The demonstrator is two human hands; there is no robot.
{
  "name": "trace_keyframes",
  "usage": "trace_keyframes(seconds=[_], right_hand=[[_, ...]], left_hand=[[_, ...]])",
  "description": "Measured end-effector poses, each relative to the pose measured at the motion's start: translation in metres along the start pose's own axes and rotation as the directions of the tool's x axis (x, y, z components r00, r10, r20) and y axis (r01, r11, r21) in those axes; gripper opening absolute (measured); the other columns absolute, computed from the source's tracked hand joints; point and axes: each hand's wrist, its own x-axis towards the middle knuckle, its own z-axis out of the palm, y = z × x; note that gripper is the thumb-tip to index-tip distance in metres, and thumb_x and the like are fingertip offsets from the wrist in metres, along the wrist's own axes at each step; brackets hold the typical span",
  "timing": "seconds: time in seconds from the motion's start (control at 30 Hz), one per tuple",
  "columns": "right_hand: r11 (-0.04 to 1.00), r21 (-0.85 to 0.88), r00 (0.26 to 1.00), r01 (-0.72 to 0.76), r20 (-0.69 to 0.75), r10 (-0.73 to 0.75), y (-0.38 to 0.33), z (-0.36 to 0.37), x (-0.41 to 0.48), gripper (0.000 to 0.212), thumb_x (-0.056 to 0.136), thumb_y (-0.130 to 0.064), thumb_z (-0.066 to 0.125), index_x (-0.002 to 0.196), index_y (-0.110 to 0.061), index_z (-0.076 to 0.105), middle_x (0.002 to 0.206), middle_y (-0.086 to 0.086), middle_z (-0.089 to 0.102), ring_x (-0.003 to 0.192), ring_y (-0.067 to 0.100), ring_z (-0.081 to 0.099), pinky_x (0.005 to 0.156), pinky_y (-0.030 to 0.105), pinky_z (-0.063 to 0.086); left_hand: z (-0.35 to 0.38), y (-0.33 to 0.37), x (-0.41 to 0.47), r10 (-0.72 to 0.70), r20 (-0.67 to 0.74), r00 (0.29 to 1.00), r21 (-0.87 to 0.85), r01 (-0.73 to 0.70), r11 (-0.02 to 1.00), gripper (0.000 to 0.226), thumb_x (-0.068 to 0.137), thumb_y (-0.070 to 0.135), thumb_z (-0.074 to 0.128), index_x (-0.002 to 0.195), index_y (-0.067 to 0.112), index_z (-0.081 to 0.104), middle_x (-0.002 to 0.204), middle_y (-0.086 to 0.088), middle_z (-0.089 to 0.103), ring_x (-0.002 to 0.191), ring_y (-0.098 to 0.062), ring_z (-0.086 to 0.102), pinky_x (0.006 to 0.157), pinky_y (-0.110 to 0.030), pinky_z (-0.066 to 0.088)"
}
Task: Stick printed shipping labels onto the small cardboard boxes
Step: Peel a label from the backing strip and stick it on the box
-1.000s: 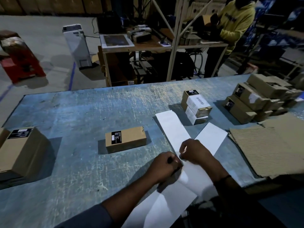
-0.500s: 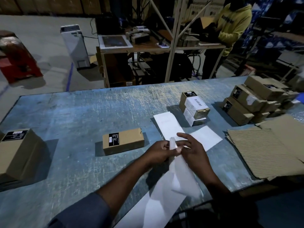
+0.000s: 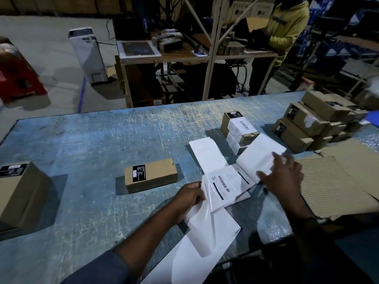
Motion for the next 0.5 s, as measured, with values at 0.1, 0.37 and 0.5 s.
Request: trace_keyframes(seconds=[0.1,0.37,0.5], right_hand=[[0.990,0.035,0.983,-0.133,-0.123,0.137,0.016,-0.005,0.023,0.055,0.083,-0.022,0.074,0.133,-0.007,0.055,0.145,0.028,0.039,0.126,0.050,0.038,0.102,0.056,0.035],[0.891,0.034,0.832,0.453,-0.375,-0.409,-0.059,0.009,-0.033,0.039,0.074,-0.003,0.063,0.111,-0.014,0.069,0.114,0.010,0.061,0.101,0.034,0.051,0.084,0.042,0.042],[0.871,0.058,0.854,0.488,-0.237,-0.463,-0.076,0.036,-0.053,0.030,0.074,-0.012,0.064,0.102,-0.018,0.074,0.114,0.005,0.065,0.107,0.033,0.056,0.084,0.044,0.049]], left_hand=[[0.002,-0.002,-0.001,-0.027,-0.103,0.994,-0.053,0.022,0.998,0.021,0.079,0.008,0.060,0.094,0.007,0.076,0.104,-0.019,0.075,0.092,-0.032,0.063,0.084,-0.038,0.046],[0.001,-0.007,0.003,0.025,-0.166,0.986,0.074,-0.013,0.997,0.026,0.101,0.021,0.059,0.124,0.011,0.067,0.113,-0.007,0.074,0.102,-0.028,0.070,0.098,-0.041,0.053],[-0.005,-0.006,0.002,0.034,-0.140,0.990,0.182,-0.007,0.983,0.035,0.090,-0.002,0.051,0.117,0.015,0.065,0.111,-0.008,0.073,0.097,-0.030,0.069,0.084,-0.037,0.054]])
